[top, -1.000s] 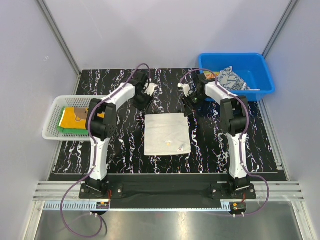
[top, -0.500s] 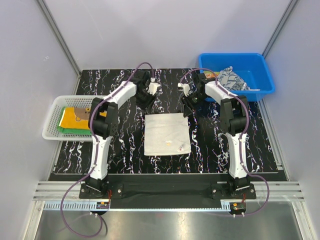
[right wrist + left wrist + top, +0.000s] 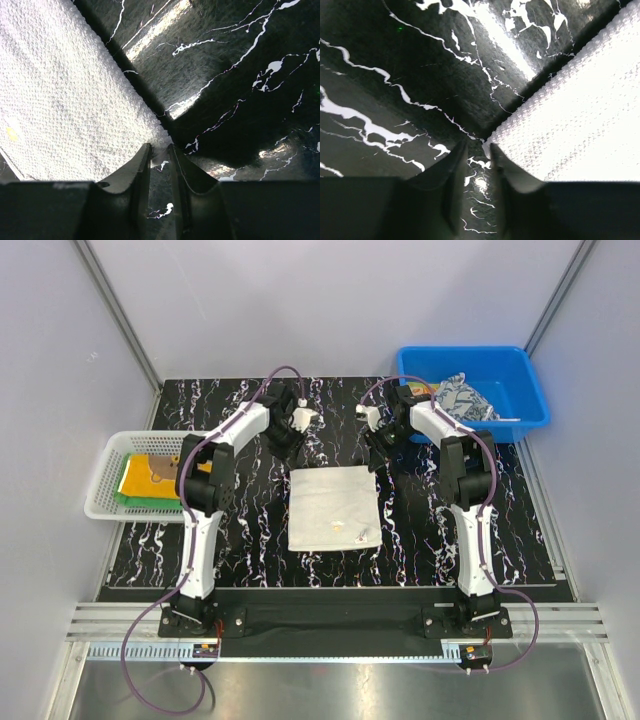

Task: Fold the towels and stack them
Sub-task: Fold the towel

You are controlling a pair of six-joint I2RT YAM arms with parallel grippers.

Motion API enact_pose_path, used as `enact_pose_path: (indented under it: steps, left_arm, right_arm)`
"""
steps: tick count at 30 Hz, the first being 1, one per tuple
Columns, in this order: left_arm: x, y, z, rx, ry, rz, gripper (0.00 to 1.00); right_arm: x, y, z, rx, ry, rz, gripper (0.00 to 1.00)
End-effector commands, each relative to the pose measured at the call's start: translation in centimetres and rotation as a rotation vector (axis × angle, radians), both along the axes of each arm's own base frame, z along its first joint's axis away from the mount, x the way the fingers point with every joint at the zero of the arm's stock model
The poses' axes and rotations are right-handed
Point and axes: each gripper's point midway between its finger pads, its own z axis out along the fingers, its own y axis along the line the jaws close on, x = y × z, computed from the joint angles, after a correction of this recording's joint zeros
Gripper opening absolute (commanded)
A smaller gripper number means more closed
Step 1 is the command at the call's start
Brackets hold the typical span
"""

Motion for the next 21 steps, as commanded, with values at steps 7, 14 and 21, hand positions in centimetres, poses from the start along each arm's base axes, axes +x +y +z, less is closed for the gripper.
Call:
enact_pose_path:
  steps: [7,14,21]
  left_arm:
    - [-0.5,-0.8,-0.5,-0.055,0.042,-0.032,0.17]
    - [-0.7,-0.7,-1.2,-0.044,0.064,-0.027,0.0]
    - [0.6,-0.5,1.8,-0.041,-0.03,0.004,0.0]
  right_arm:
    - [1.2,0.0,0.6,0.006,-0.038,0.005,0.25]
    - [1.2,0.2,0.8,0.015,-0.035,0.001,0.16]
    - [2.5,-0.1,2.1,-0.003,-0.117,-0.019,0.0]
